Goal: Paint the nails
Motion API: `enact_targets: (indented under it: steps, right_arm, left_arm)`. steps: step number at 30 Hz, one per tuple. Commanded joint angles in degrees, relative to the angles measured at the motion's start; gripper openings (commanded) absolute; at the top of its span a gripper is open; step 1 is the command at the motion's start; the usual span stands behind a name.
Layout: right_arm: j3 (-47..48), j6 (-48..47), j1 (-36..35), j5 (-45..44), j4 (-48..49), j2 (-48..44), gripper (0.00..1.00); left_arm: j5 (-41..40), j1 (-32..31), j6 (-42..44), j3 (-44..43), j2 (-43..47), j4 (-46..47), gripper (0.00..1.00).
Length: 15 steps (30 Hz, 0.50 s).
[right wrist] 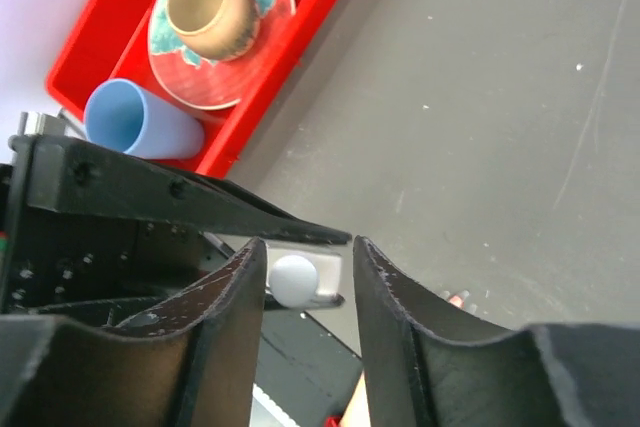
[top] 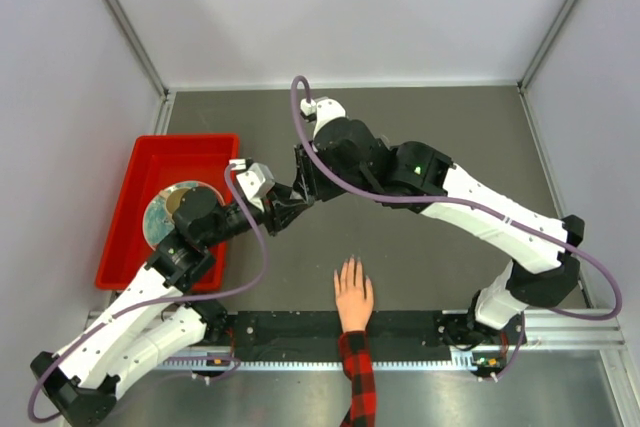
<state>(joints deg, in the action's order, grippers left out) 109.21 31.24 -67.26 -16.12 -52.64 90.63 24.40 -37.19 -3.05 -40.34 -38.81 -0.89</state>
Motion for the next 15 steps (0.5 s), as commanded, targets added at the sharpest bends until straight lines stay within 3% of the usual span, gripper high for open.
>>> enact_targets:
  steps: [1,11,12,14,15]
  right_arm:
    - [2.59,-2.85,-0.67,-1.9,-1.41,-0.72,0.43]
    - [3.73,-4.88,-0.67,0.2,-0.36,0.25,0.28]
    - [3.73,-5.31,-0.76,0.91,-0.18,0.16,0.24]
    - [3.56,-7.06,-0.67,3.28,-0.09,-0.01,0.02]
    - [3.47,-8.38,-0.76,4.77,-0.18,-0.1,0.0]
  left_arm:
    - [-1.29,-0.08,-0.11,-0.8,0.05,1.41,0.0]
    - [-0.24,0.01,-1.17,-1.41,-0.04,1.15,0.0]
    - [0.2,0.01,-1.34,-1.5,-0.04,1.15,0.0]
    - [2.22,0.01,-2.31,-1.41,0.48,1.24,0.0]
    - [4.05,-0.08,-3.44,-1.32,0.66,1.58,0.0]
